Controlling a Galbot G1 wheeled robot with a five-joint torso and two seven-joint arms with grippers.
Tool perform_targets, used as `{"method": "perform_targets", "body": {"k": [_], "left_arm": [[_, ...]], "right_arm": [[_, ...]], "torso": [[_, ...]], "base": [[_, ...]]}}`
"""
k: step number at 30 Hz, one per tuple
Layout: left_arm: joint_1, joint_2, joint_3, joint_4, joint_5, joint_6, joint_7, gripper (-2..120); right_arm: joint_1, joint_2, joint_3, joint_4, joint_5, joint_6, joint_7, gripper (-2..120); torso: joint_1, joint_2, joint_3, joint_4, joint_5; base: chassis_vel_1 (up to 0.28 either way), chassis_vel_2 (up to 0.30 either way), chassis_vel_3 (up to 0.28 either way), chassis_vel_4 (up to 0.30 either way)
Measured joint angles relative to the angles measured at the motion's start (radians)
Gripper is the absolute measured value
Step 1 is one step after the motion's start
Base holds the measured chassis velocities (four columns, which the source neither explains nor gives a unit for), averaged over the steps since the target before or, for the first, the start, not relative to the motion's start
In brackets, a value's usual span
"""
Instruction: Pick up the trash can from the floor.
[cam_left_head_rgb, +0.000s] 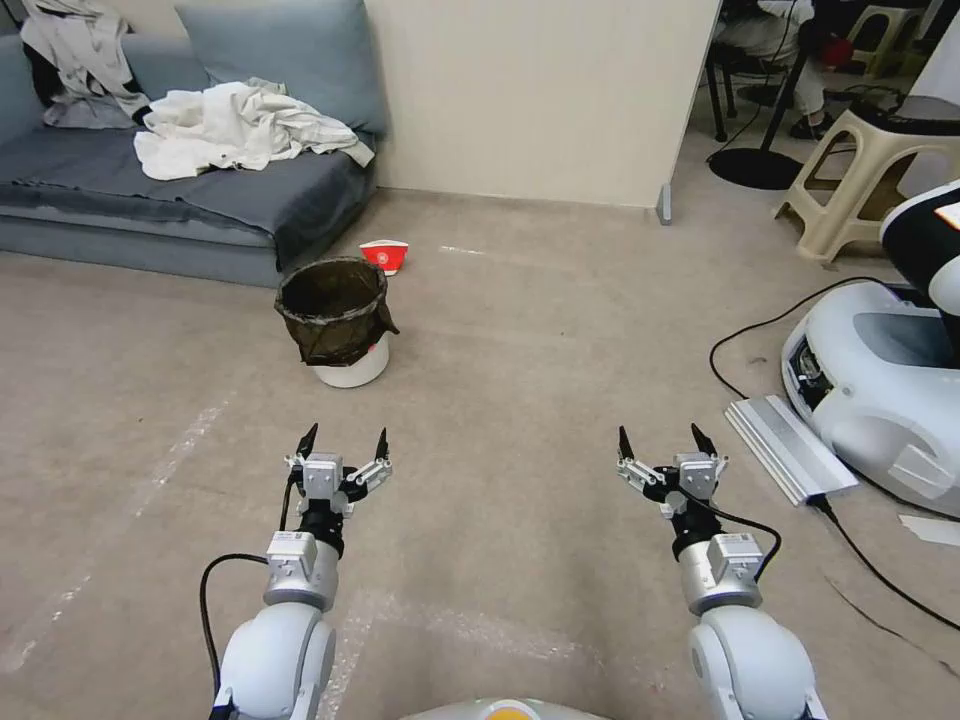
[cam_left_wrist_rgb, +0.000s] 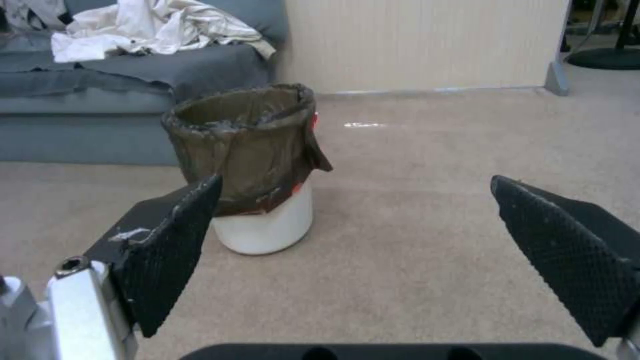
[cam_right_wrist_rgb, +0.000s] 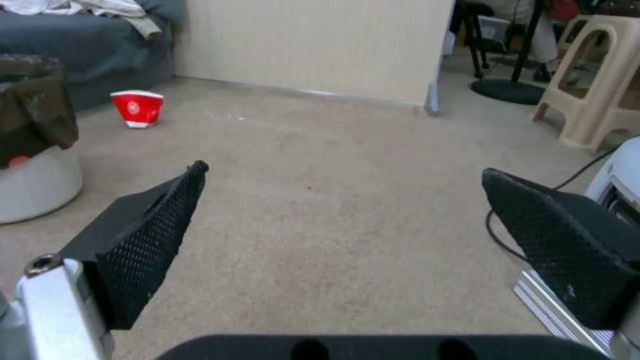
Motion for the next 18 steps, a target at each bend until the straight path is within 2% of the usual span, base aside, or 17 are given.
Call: {"method": "perform_targets", "body": {"k": [18], "left_arm": [[0.000, 0.000, 0.000, 0.000, 0.000, 0.000, 0.000, 100]], "right_arm": [[0.000, 0.000, 0.000, 0.000, 0.000, 0.000, 0.000, 100]], "torso": [[0.000, 0.000, 0.000, 0.0000, 0.0000]], "base": [[0.000, 0.000, 0.000, 0.000]]}}
